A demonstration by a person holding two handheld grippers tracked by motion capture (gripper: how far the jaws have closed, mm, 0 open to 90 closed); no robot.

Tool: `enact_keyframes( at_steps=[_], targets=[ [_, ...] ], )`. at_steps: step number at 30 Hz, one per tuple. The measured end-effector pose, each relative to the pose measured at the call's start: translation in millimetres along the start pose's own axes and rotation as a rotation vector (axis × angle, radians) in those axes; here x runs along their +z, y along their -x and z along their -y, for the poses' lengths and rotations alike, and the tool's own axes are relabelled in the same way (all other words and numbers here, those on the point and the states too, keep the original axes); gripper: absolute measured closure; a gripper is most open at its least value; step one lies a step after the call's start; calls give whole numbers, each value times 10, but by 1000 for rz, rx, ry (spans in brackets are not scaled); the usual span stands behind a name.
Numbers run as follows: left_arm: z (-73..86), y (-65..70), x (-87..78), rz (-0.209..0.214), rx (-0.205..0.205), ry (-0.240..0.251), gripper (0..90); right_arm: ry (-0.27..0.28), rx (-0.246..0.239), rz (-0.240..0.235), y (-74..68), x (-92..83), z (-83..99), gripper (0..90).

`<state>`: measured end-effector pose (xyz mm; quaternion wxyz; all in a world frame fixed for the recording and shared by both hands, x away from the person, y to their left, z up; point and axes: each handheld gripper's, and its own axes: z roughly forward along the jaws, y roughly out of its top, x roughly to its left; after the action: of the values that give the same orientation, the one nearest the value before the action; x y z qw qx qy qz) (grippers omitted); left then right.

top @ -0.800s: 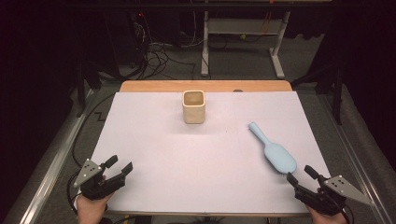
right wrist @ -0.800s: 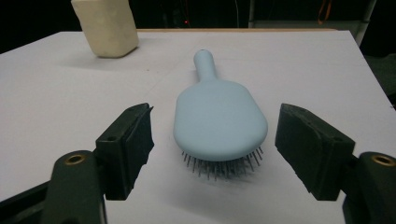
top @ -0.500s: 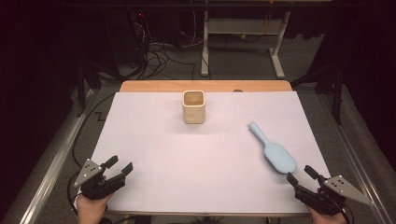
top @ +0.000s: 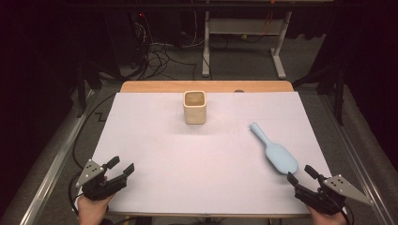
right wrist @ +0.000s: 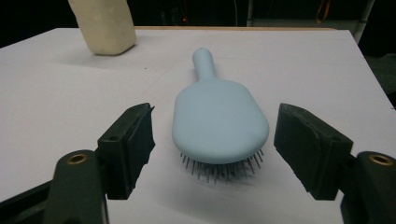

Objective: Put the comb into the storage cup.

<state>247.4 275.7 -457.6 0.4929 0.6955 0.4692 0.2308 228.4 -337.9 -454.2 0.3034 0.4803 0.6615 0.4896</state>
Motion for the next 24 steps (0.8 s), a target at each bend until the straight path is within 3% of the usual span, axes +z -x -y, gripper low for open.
enact_keyframes(
  at_steps=[24],
  targets=[
    [2,6,9,14,5,-1,348,37,27,3,46,-12,-55,328]
  ],
)
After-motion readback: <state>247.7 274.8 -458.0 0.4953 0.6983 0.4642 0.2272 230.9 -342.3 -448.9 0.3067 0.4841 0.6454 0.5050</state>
